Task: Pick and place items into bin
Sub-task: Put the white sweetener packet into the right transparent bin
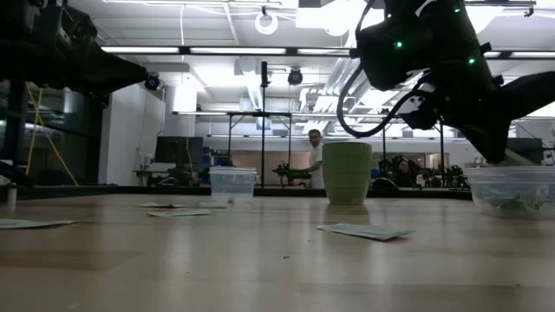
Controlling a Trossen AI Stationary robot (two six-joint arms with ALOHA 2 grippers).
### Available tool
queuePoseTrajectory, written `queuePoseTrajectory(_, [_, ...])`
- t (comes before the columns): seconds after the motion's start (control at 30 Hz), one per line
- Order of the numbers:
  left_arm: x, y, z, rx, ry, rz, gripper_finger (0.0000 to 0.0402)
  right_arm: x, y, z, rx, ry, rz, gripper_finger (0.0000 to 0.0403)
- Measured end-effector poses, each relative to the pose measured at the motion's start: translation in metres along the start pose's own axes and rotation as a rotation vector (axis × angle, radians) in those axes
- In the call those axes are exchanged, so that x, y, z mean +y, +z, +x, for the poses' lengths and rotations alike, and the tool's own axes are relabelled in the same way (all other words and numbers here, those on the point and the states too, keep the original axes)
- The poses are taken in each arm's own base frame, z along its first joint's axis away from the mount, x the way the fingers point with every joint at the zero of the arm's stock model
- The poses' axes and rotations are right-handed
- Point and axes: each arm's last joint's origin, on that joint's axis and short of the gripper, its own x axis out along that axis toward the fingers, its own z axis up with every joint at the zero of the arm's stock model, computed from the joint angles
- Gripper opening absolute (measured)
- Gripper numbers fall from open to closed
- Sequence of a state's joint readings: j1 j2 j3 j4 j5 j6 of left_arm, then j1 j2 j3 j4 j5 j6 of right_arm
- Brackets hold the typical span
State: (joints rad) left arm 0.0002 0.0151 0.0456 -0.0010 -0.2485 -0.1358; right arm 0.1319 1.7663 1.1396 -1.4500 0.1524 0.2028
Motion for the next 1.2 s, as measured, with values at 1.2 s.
queuePoseTrajectory(1.2, [0.000, 0.000, 0.000, 0.002, 0.001, 0.001, 0.0092, 0.029, -0.028, -0.038, -1.439, 0.108, 0.060, 0.0108])
